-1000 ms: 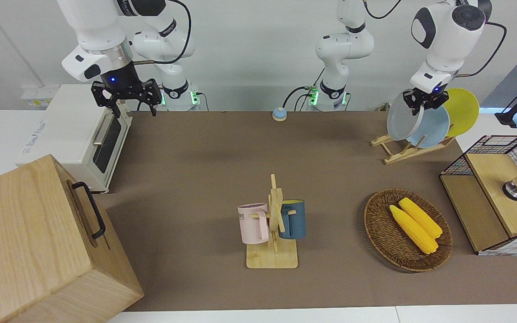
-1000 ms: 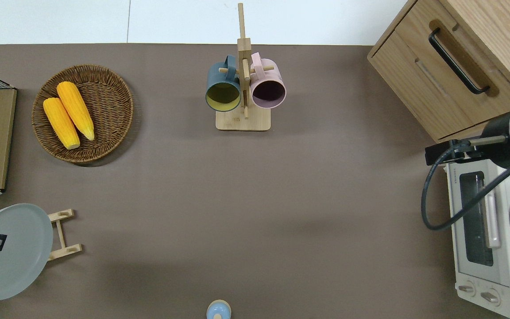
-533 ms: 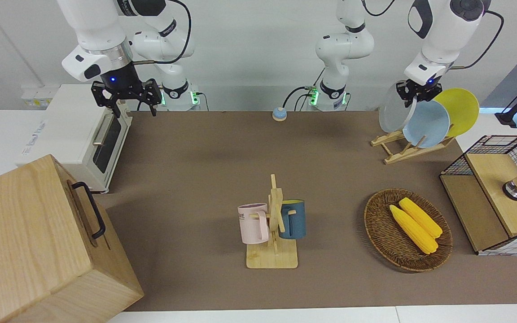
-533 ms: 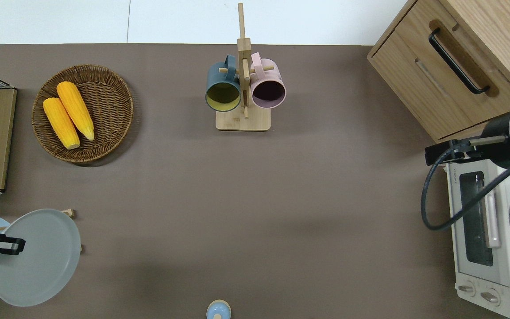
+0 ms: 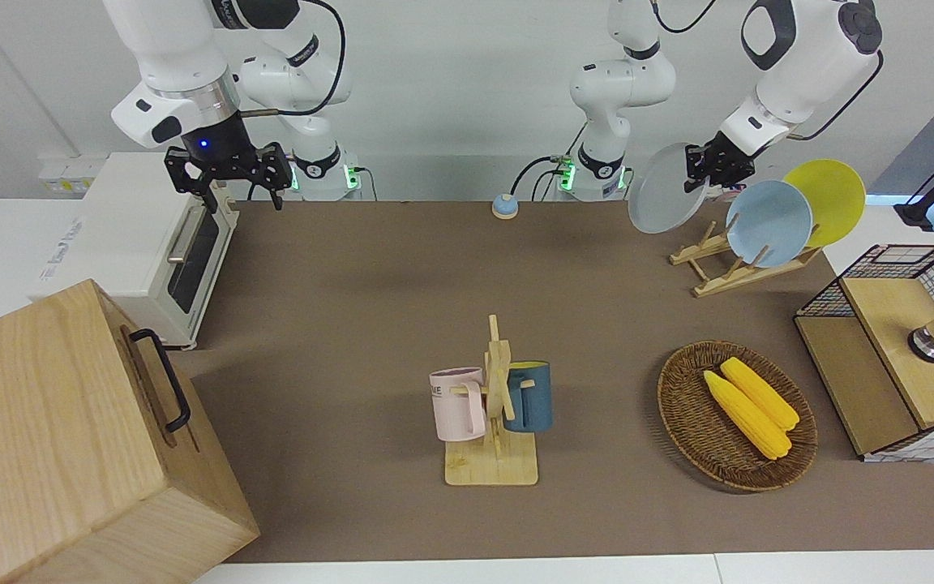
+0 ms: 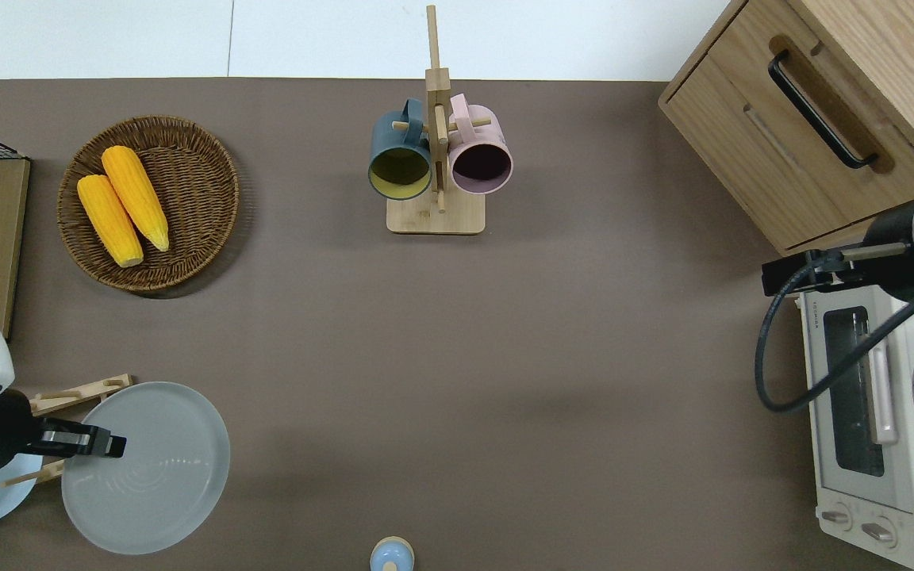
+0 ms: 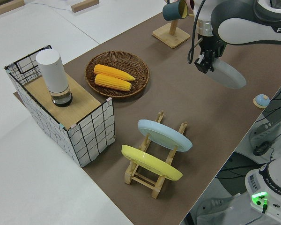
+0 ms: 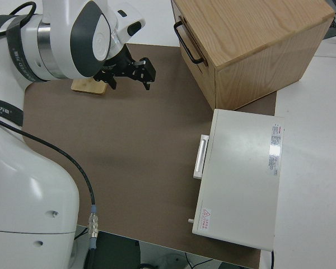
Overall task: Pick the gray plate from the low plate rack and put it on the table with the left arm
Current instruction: 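Lift the gray plate out of the rack with the left gripper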
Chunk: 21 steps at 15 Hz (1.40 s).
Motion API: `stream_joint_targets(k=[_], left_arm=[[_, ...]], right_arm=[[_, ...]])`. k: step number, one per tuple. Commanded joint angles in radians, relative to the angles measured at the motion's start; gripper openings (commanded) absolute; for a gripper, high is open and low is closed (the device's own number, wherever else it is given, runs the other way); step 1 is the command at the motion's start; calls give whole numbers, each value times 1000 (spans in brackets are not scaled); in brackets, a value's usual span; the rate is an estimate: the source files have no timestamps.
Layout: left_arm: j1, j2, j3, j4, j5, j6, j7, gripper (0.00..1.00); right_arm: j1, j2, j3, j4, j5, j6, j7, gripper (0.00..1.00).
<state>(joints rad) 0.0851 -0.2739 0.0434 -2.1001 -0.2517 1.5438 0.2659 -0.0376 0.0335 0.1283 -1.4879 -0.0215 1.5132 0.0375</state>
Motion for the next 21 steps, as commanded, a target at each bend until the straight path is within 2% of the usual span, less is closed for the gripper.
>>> stream_joint_targets(k=[1, 6, 14, 18, 21], left_arm=[[5, 18, 6, -53, -83, 34, 1, 0], [15, 16, 35, -172, -146, 146, 64, 0], [137, 18, 35, -360, -297, 297, 301, 0], [121, 9, 32, -414, -316, 372, 311, 0], [117, -1, 12, -426, -316, 394, 308, 0]], right_arm=[[-22, 9, 20, 21, -3, -16, 13, 983], [-22, 9, 20, 20, -3, -16, 13, 983], [-22, 9, 20, 20, -3, -16, 13, 983], [-22, 9, 20, 20, -3, -16, 13, 983], [-22, 9, 20, 20, -3, -16, 13, 983]])
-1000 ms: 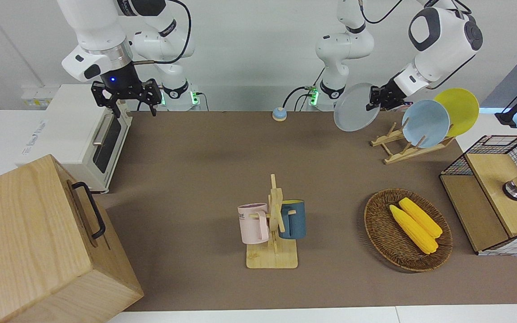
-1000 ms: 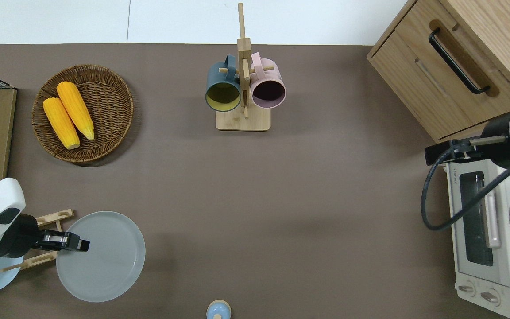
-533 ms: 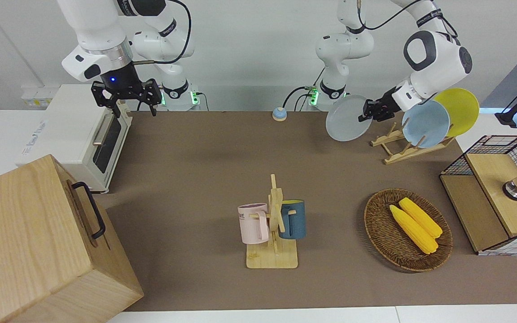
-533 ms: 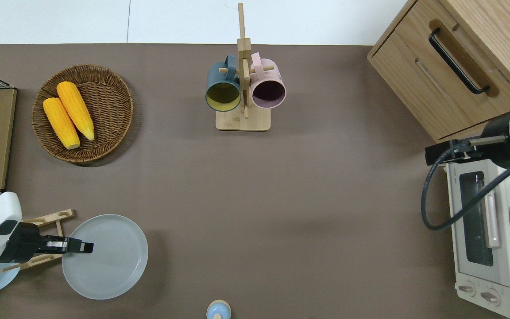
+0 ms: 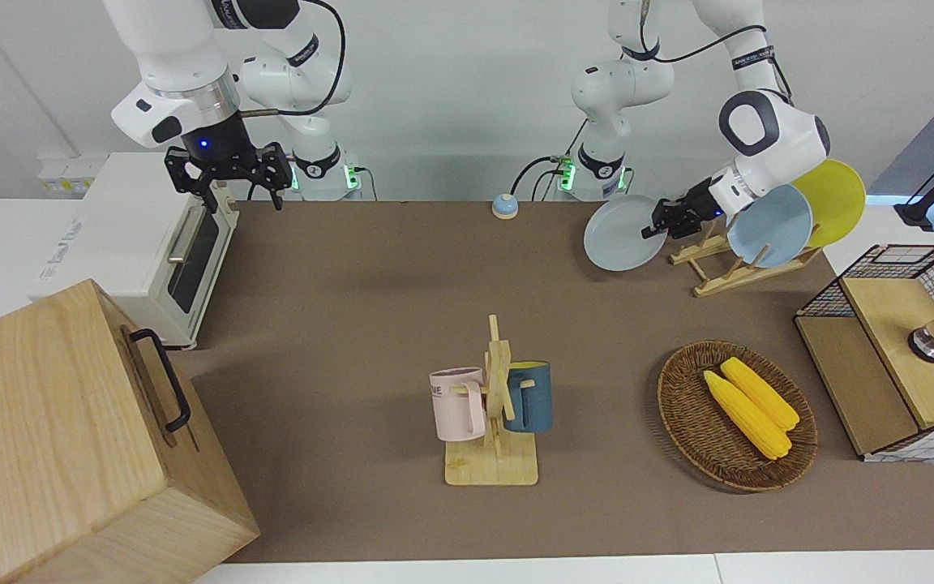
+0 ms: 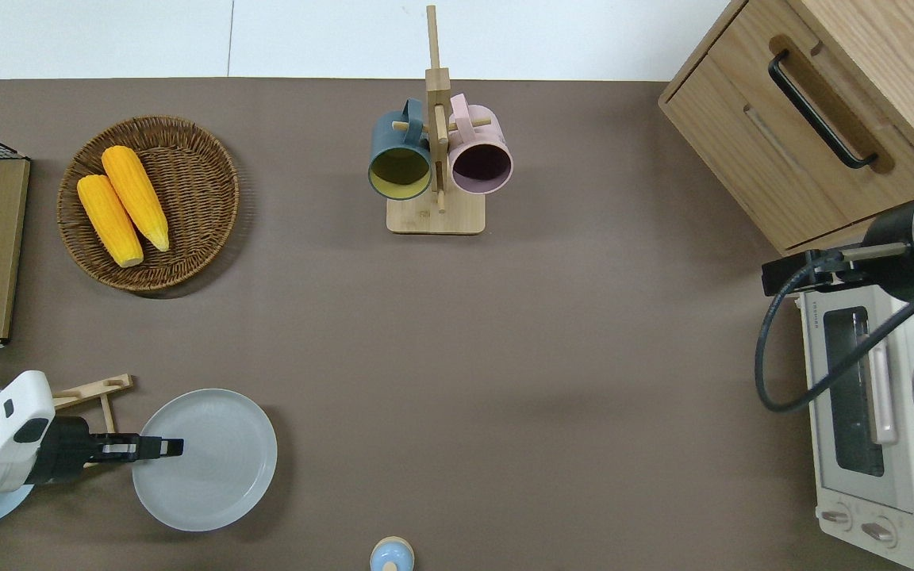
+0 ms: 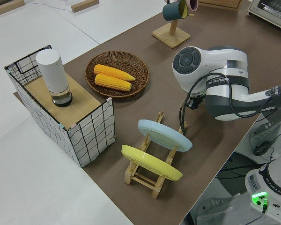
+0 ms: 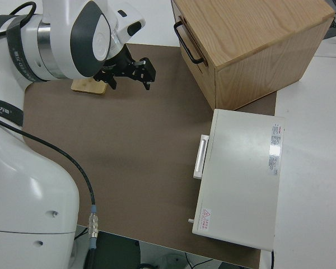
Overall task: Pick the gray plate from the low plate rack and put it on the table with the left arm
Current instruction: 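Lift the gray plate out of the rack with the left gripper, then carry the plate away from the rack and lower it flat onto the table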
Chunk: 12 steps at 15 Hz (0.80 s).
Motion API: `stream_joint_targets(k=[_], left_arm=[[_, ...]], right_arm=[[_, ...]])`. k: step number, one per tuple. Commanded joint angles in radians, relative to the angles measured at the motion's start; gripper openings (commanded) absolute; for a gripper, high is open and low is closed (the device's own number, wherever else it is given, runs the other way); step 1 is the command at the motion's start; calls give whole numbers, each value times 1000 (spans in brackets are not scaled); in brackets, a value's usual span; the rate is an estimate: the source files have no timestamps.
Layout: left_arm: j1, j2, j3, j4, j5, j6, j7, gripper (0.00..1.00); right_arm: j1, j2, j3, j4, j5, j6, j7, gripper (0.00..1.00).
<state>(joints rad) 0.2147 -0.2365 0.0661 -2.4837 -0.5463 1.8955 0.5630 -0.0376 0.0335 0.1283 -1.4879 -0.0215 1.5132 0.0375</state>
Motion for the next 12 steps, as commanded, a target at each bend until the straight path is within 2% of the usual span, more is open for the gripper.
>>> stream_joint_targets(k=[1, 3, 8, 12], left_arm=[[-14, -43, -17, -44, -21, 51, 5, 0], [-14, -61, -41, -66, -23, 85, 1, 0], [-12, -144, -178, -129, -21, 172, -112, 0], [-12, -146, -181, -150, -21, 212, -103, 0]], right_arm=[[-22, 9, 20, 20, -3, -16, 13, 983], [-22, 9, 20, 21, -3, -16, 13, 983], [-22, 9, 20, 20, -3, -16, 13, 983], [-22, 9, 20, 21, -3, -16, 13, 983]])
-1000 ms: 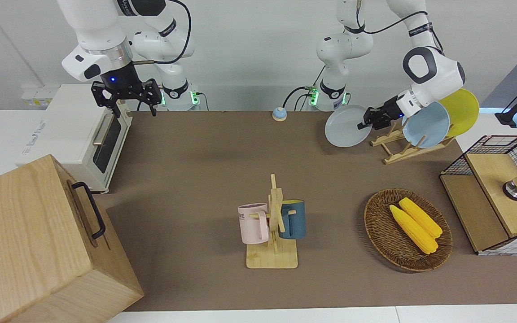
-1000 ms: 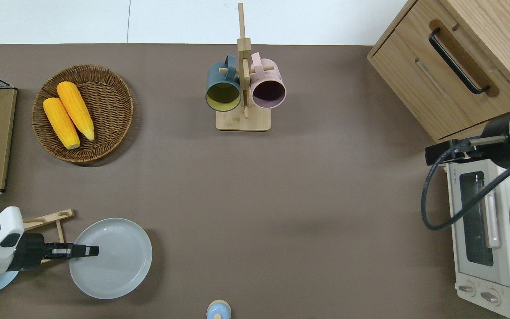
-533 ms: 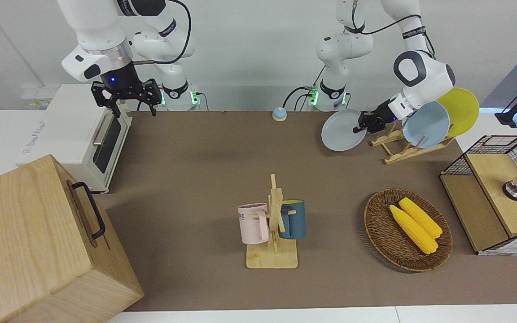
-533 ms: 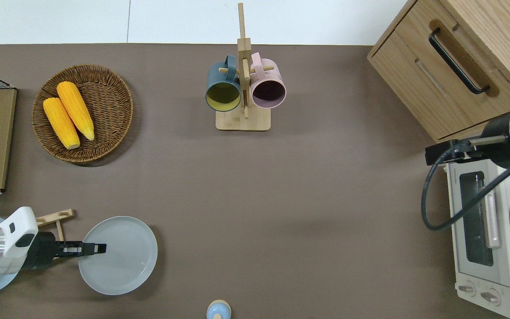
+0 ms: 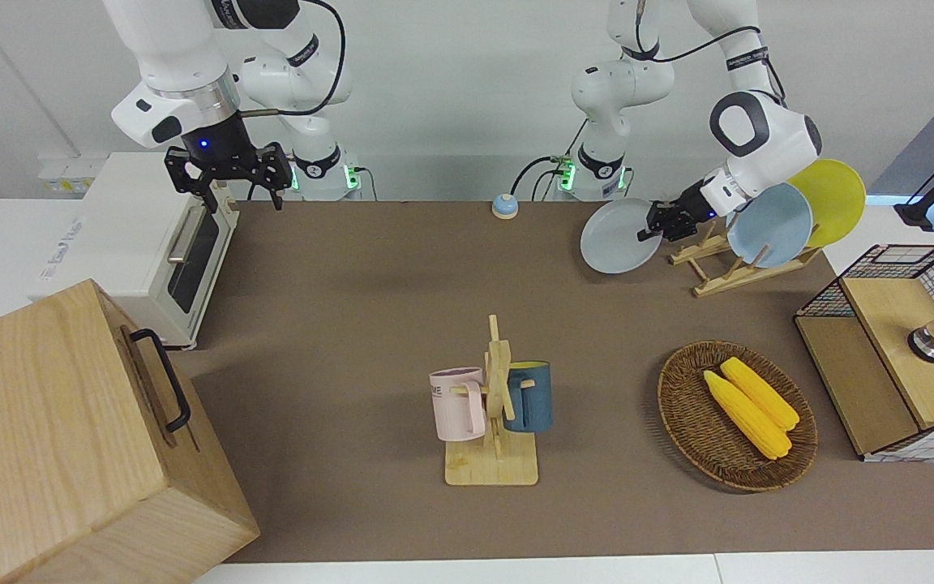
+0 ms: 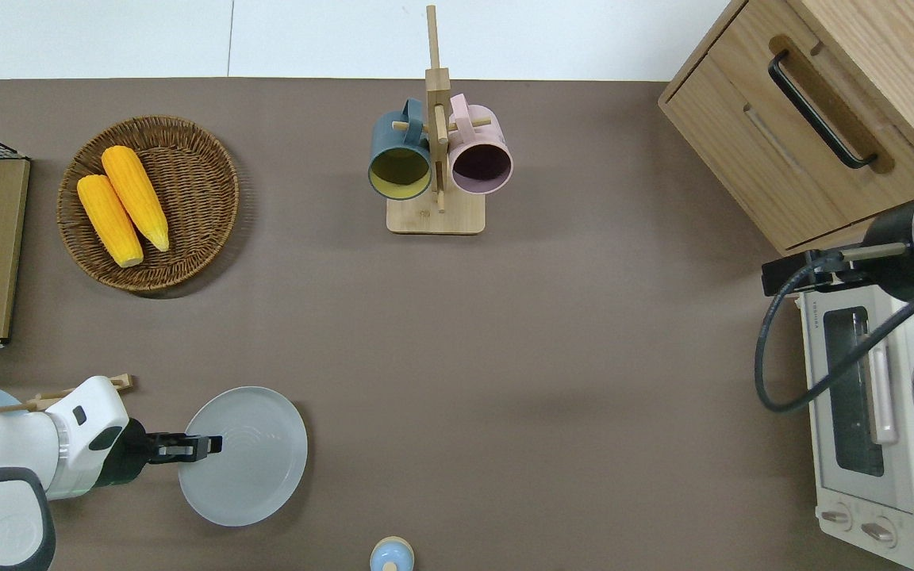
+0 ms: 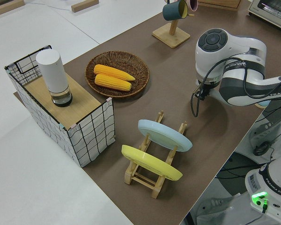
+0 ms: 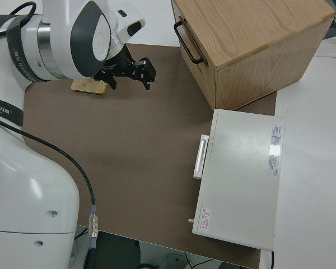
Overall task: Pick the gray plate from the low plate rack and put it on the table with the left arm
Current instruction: 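Carry the plate away from the rack and lower it flat onto the table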
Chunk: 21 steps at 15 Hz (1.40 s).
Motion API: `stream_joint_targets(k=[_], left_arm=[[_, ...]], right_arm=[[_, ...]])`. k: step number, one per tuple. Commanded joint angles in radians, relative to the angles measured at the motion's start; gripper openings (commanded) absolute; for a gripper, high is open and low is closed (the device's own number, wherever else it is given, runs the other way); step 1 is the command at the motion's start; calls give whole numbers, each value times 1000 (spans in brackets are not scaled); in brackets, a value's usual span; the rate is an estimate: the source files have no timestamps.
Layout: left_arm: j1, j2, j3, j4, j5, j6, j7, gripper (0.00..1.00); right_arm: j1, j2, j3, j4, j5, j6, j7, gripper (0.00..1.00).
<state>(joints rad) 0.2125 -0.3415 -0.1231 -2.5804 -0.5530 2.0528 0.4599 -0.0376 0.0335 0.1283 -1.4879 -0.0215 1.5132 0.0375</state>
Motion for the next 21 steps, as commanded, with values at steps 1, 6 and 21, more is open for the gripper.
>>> stream_joint_targets(k=[1, 6, 21], left_arm=[[-5, -40, 8, -57, -13, 59, 6, 0], [-12, -48, 7, -106, -11, 136, 6, 0], [-10, -50, -20, -98, 12, 150, -3, 998]], right_arm=[[-22, 9, 20, 21, -3, -16, 13, 983], [-22, 9, 20, 21, -3, -16, 13, 983], [-22, 9, 20, 20, -3, -16, 13, 983]])
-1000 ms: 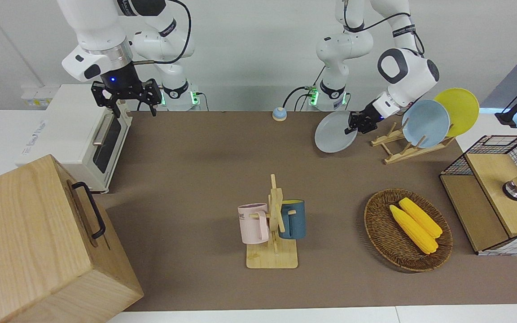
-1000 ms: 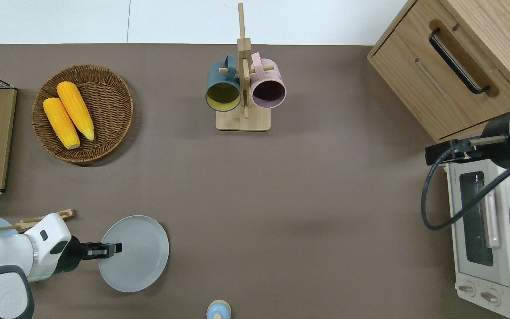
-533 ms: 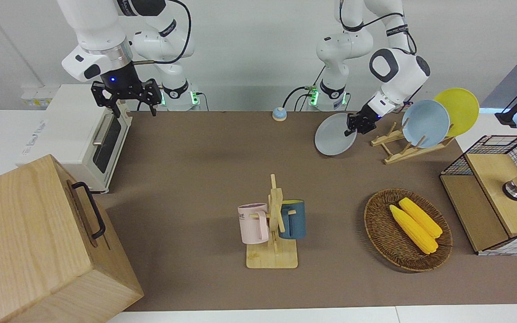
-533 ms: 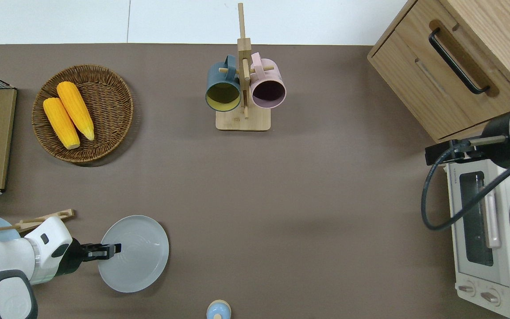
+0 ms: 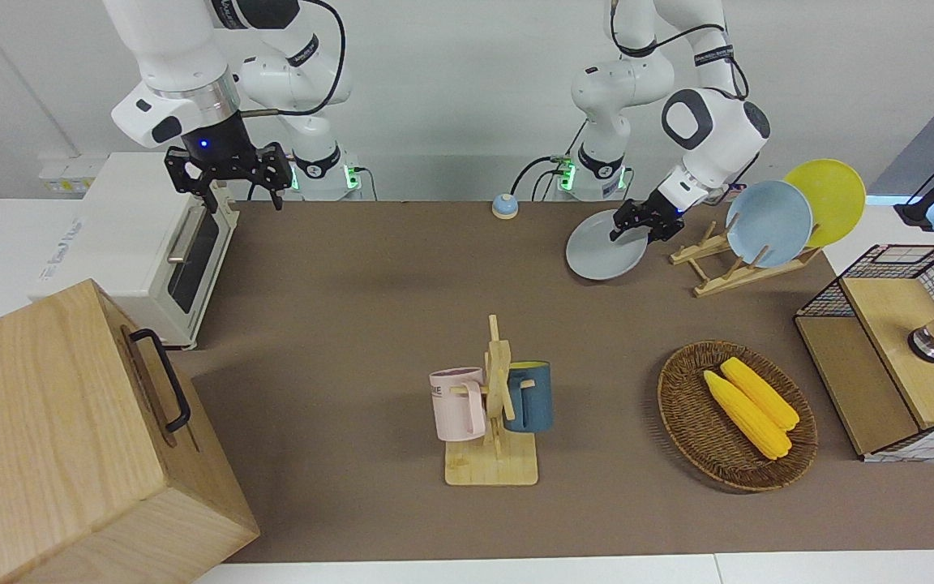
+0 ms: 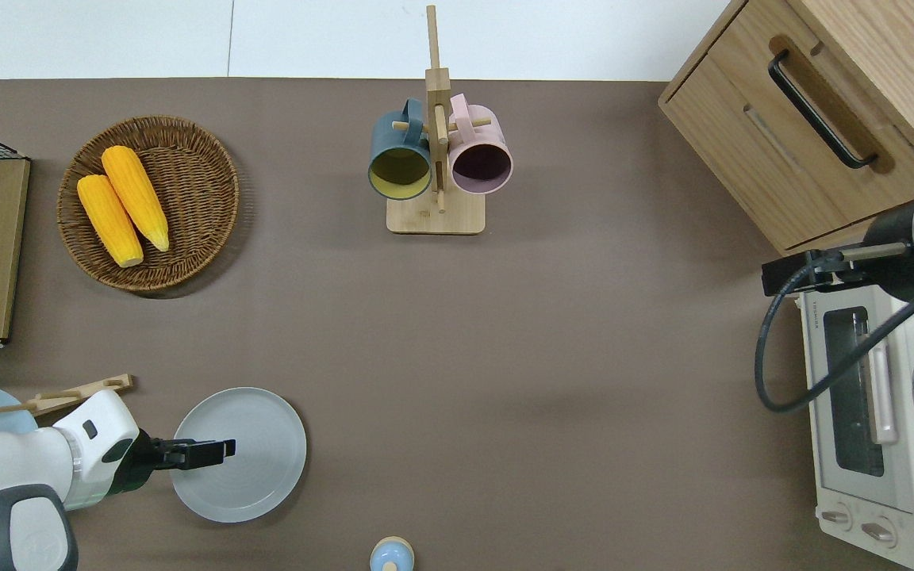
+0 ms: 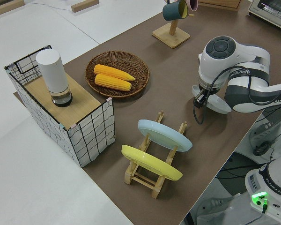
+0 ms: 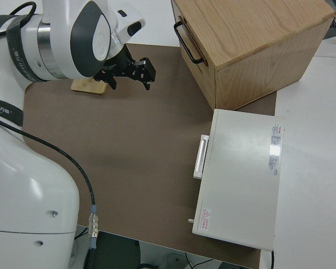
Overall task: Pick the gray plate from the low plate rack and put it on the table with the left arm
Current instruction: 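Carry the plate away from the rack and lower it flat onto the table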
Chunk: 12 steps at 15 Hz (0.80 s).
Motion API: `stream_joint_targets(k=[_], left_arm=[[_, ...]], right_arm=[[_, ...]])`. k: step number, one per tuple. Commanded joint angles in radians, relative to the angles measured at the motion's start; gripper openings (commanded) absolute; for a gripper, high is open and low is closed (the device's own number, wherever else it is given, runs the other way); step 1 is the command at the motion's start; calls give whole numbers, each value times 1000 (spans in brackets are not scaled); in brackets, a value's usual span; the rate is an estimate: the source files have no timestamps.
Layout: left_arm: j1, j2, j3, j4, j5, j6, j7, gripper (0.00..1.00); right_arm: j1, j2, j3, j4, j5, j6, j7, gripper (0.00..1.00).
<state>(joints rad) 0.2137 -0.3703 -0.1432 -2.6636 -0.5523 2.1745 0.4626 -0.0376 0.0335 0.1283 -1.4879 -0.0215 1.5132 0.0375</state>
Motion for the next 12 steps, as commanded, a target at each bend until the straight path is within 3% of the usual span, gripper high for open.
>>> stream_joint_targets(k=[1, 8, 12], left_arm=[[-11, -21, -6, -6, 17, 28, -9, 998], [4, -27, -16, 80, 83, 24, -21, 998], [3, -52, -16, 189, 199, -85, -119, 998]], right_arm=[[-22, 9, 20, 20, -3, -16, 13, 983], [-22, 9, 20, 20, -3, -16, 13, 983], [-22, 9, 20, 20, -3, -16, 13, 983]])
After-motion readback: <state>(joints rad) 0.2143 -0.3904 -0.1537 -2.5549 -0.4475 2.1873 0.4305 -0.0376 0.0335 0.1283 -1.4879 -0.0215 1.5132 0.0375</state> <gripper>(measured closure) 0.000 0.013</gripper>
